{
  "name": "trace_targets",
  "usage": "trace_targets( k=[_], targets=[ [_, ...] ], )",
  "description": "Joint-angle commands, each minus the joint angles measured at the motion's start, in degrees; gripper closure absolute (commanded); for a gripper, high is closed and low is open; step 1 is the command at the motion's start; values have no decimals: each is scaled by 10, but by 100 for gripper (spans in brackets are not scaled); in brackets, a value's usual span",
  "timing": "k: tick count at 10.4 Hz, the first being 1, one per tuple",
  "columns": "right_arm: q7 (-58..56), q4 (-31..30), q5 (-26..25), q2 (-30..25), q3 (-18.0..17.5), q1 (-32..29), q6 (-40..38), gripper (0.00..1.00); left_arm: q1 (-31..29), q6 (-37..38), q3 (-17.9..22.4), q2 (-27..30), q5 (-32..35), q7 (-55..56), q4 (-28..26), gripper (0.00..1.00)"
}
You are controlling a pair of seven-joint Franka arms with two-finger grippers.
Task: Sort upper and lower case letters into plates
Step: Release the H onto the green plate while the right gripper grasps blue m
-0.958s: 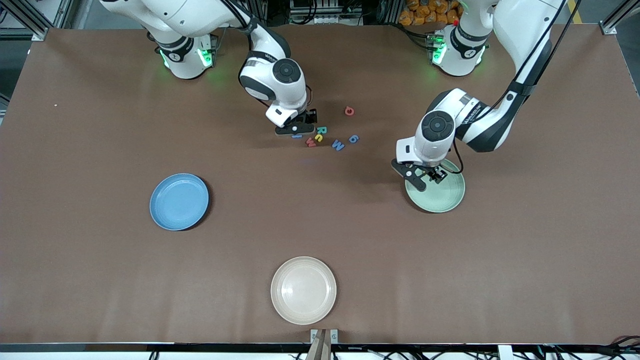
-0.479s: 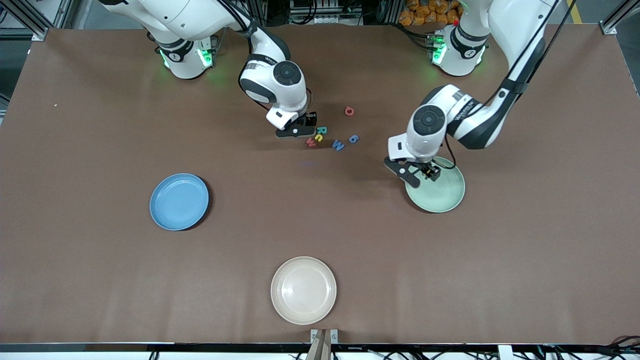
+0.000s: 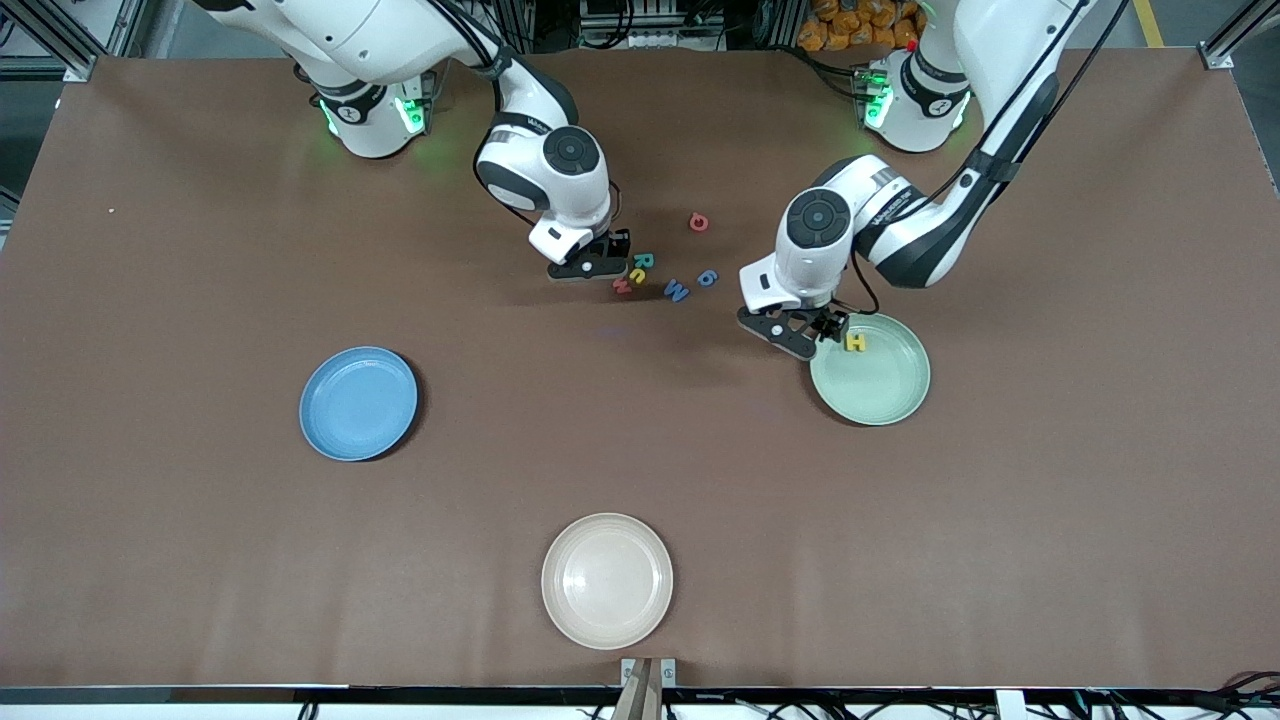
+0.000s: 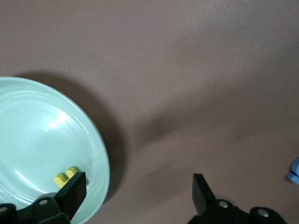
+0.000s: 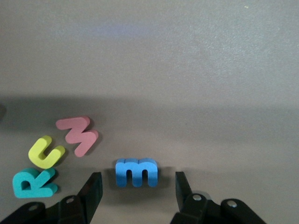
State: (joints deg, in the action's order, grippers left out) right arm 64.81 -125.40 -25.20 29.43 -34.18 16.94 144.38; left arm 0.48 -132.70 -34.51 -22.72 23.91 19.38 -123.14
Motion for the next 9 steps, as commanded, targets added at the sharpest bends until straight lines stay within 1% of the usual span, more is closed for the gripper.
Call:
trace_targets(
  k=[1, 2, 3, 5, 6, 7, 8, 9],
  targets=[
    [19, 9, -25, 18, 2, -2, 6, 30, -1, -4, -15, -10, 2, 43, 11, 0],
    [20, 9, -32, 20, 2, -2, 6, 31, 0, -4, -16, -12, 1, 46, 12, 0],
    [20, 9, -32, 22, 2, -2, 6, 36, 2, -4, -16, -14, 0, 47, 13, 0],
    [27, 9, -32, 22, 2, -2, 5, 48, 2, -4, -16, -15, 0, 47, 14, 0],
    [38, 10, -31, 21, 2, -5, 2, 59, 2, -4, -16, -15, -5, 52, 15, 0],
    [38, 13, -31, 21, 2, -6, -1, 81, 3, -4, -16, -15, -10, 57, 16, 0],
    [34, 19, -30, 21, 2, -11, -5, 100, 3, -4, -16, -16, -10, 57, 16, 0],
    [24, 19, -30, 9, 1, -36, -16, 100, 3, -4, -16, -16, -10, 57, 16, 0]
  ],
)
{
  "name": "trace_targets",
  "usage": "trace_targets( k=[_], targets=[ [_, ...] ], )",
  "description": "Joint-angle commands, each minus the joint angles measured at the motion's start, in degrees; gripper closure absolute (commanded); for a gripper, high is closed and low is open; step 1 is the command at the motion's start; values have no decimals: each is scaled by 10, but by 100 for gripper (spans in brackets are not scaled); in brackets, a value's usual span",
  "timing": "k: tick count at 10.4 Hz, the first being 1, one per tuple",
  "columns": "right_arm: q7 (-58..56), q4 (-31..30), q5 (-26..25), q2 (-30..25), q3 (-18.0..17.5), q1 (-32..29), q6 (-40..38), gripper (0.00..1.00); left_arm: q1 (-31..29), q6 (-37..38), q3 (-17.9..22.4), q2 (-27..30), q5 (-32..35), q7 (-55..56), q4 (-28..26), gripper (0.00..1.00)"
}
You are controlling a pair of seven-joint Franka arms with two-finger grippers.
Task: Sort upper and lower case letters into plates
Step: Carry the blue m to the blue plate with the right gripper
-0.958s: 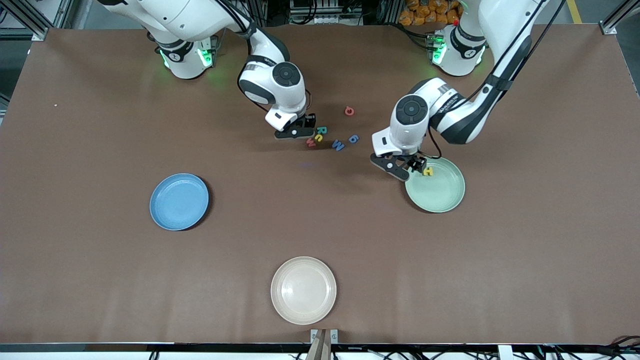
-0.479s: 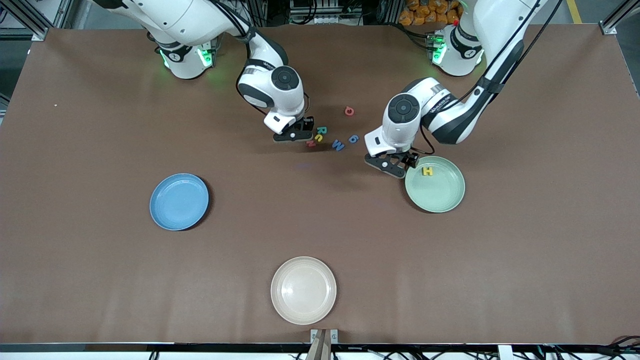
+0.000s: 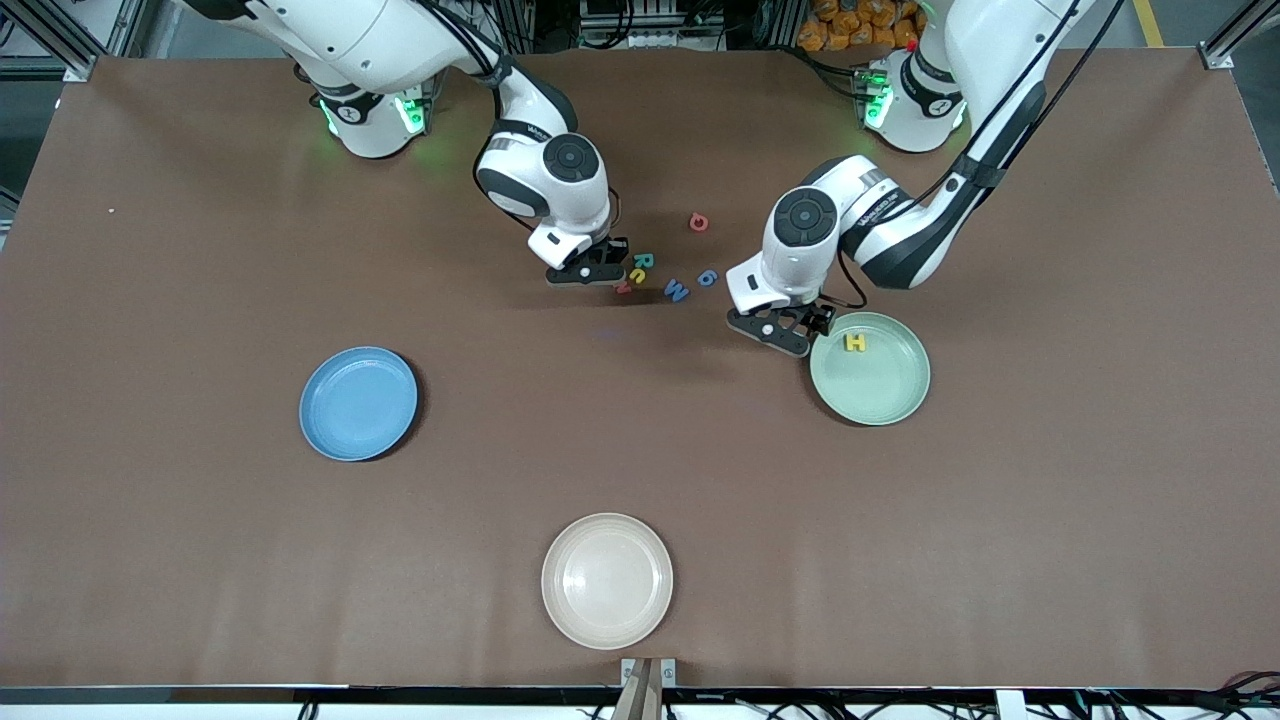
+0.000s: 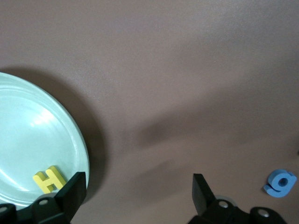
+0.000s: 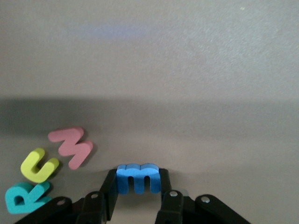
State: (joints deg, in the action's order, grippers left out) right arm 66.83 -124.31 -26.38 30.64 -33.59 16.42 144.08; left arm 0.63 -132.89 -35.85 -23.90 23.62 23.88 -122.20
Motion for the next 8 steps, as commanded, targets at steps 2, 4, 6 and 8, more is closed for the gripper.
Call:
trace_targets(
  k=[2, 4, 6, 8],
  targets=[
    [-43, 18, -10, -47, -15, -74, -94, 100, 5, -2, -3, -7, -7, 13, 7, 0],
    [-88, 28, 47, -90, -21, -108, -146, 100, 8, -2, -3, -9, -8, 16, 9, 0],
    [-199, 81, 87, -98, 9, -141, -224, 100, 21, 0, -3, -14, -8, 34, 21, 0],
    [-292, 113, 95, -100, 114, -144, -268, 100, 28, 1, -3, -21, -8, 46, 28, 0]
  ],
)
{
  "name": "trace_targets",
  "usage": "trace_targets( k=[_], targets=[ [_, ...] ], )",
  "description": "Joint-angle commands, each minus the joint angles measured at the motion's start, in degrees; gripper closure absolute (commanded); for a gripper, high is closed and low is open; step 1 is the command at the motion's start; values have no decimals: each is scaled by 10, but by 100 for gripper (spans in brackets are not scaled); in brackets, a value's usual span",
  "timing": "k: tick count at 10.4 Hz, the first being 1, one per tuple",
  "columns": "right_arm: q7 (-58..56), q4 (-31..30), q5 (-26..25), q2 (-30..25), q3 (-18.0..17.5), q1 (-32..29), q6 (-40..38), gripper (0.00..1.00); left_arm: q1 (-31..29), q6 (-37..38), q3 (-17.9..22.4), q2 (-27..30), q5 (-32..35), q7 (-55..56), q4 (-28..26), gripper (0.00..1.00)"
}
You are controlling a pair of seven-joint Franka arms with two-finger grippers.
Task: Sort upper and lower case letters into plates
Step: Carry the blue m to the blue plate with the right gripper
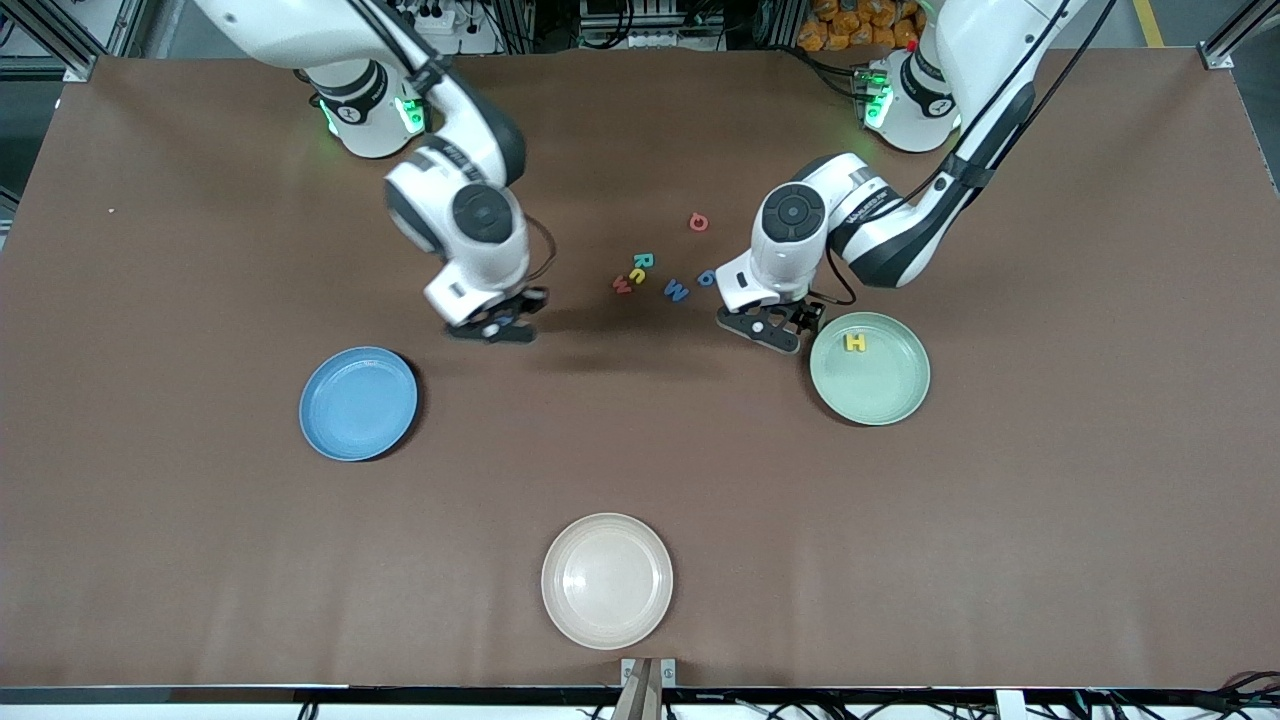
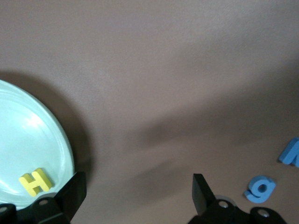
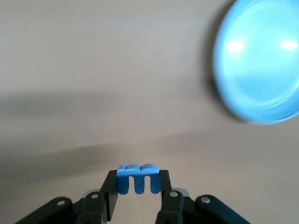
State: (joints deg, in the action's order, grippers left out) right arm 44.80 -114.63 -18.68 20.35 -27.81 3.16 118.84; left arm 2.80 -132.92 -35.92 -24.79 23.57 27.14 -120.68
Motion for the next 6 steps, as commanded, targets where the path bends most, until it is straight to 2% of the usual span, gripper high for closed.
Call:
trace_targets(
  k=[1, 3, 5, 6],
  targets=[
    [-117, 17, 32, 6, 113, -11, -9, 100, 7, 1, -2, -12, -7, 13, 13, 0],
    [-210, 24, 107, 20, 199, -7, 29, 100, 7, 1, -2, -13, -7, 18, 14, 0],
    [-241, 25, 135, 41, 244, -5, 72, 100, 7, 0, -2, -34, -33, 44, 21, 0],
    [-241, 25, 154, 45, 258, 4, 88, 93, 21, -1, -1, -45, -36, 67, 21, 0]
  ],
)
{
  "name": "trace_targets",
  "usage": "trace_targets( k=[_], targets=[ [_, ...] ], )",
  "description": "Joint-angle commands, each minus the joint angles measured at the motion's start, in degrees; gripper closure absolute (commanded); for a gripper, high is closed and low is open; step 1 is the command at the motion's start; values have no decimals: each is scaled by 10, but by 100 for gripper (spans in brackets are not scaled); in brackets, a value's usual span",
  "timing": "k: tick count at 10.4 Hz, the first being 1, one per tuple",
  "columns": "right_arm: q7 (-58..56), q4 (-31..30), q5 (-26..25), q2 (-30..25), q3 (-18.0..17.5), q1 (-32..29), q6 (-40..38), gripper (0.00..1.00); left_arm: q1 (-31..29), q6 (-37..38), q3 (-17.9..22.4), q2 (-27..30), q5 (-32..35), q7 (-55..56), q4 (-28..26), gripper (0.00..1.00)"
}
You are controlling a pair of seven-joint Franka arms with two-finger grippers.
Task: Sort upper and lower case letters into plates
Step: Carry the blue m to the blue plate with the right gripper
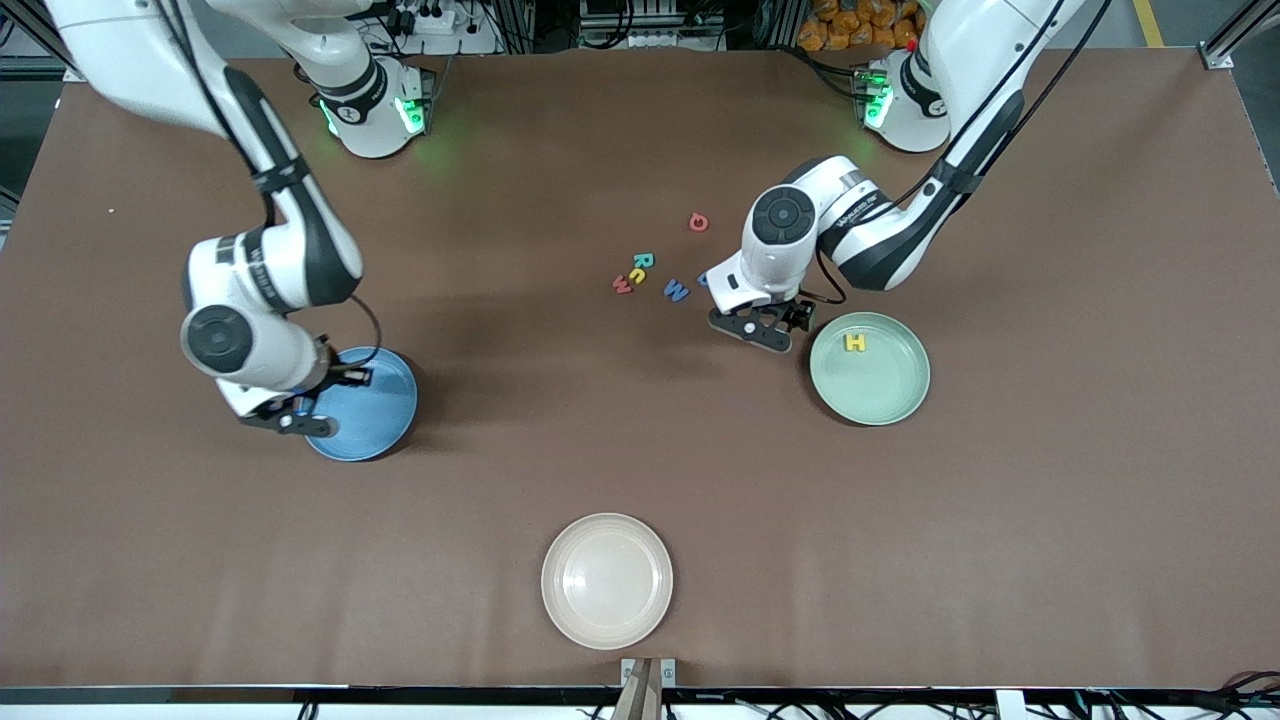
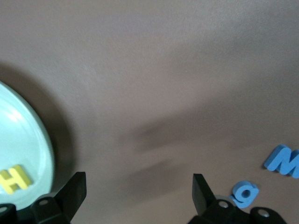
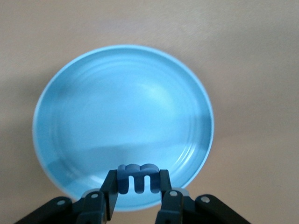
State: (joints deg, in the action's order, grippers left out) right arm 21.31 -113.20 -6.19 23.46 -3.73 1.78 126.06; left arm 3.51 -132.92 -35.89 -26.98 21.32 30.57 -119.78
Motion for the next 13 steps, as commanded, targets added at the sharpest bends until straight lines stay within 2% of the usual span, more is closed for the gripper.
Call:
trace_targets(
  k=[1, 2, 3, 4, 7, 10, 12, 13],
  targets=[
    [-8, 18, 40, 15, 31, 23, 20, 54, 18, -2, -1, -30, -12, 59, 14, 0],
    [-27, 23, 40, 12, 33, 24, 14, 12, 24, -4, -2, -35, -14, 77, 17, 0],
    [-45, 24, 40, 2, 38, 24, 10, 0, 26, -4, -2, -39, -14, 98, 16, 0],
    [-50, 28, 40, -16, 44, 30, -9, 0, 26, -3, -2, -40, -14, 107, 13, 0],
    [-48, 114, 45, -53, 44, 45, -126, 0, 30, -3, -2, -39, -16, 141, 18, 0],
    [-47, 116, 76, -109, 41, 53, -135, 0, 35, -2, -4, -39, -69, 276, 24, 0],
    [-52, 116, 92, -132, 42, 53, -130, 0, 47, -3, -4, -39, -103, 413, 26, 0],
    [-52, 116, 94, -141, 42, 51, -130, 0, 51, -4, -3, -44, -146, 482, 44, 0]
  ],
)
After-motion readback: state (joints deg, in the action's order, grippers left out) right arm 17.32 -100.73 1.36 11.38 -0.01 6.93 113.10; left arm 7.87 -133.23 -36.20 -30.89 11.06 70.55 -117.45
